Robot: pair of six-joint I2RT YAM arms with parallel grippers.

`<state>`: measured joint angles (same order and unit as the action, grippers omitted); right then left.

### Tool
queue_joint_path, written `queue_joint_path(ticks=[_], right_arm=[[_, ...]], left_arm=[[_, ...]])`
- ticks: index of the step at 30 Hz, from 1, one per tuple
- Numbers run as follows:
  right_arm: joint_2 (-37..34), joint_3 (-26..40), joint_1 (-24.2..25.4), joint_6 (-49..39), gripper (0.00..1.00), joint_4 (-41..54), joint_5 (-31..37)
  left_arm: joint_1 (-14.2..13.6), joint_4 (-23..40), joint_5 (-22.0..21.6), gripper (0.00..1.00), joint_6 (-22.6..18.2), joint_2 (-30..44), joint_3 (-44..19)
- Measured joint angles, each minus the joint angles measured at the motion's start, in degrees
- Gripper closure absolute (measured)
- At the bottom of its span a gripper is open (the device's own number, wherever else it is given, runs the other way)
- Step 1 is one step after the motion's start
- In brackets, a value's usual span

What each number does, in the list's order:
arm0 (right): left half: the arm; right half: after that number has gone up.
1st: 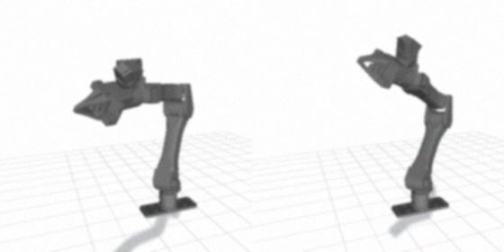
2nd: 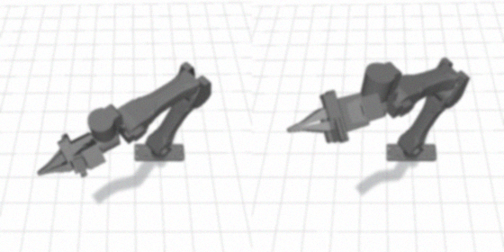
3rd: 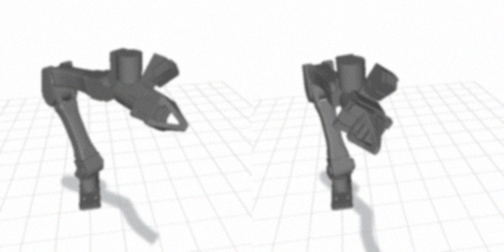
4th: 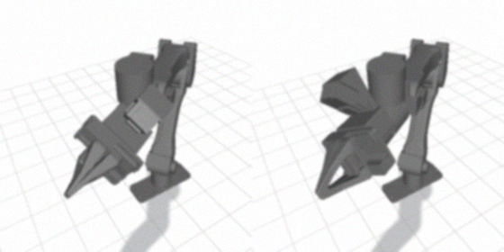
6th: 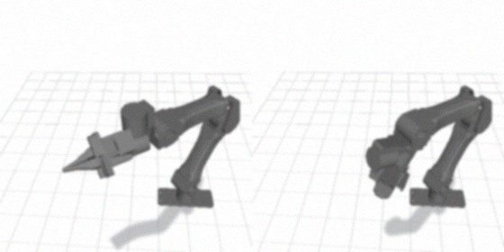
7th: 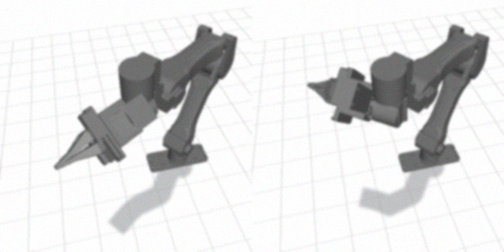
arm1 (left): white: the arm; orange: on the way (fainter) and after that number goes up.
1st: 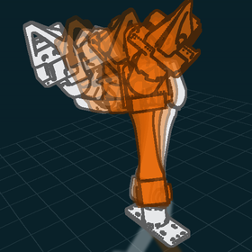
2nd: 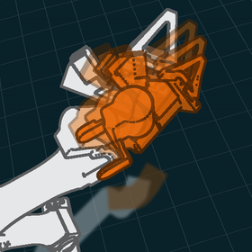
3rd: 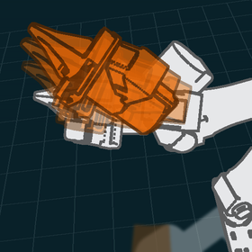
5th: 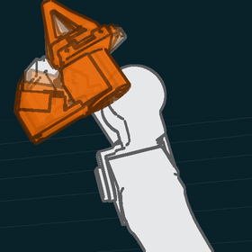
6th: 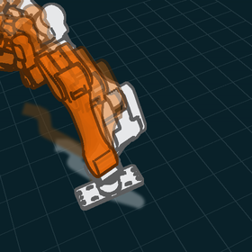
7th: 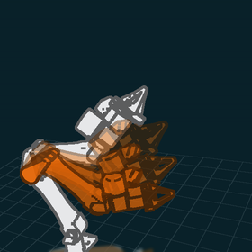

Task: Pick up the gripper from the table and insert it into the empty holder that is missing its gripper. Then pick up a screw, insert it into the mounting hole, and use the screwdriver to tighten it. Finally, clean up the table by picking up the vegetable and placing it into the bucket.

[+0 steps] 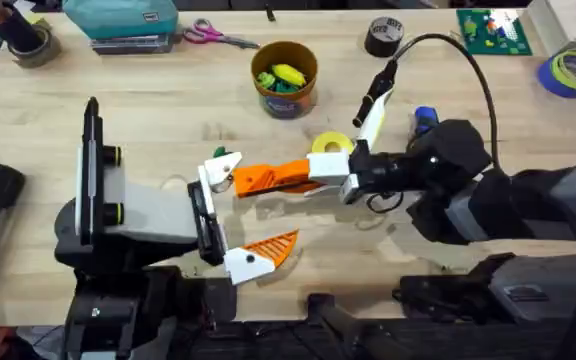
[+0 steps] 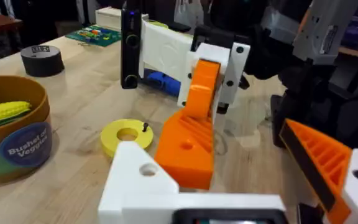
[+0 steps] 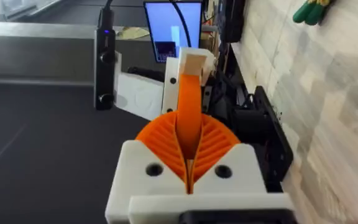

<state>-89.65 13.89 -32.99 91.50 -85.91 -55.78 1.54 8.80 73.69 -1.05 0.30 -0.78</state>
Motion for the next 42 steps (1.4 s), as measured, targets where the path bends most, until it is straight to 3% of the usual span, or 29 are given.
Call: queue_joint_path(ticks=[42], right_arm=[[-1.04, 1.03, -1.81, -0.24, 0.993, 1.16, 3.90]], left_arm=[[0.00, -0.02, 0.00, 0.015, -0.01, 0.00, 0.00]])
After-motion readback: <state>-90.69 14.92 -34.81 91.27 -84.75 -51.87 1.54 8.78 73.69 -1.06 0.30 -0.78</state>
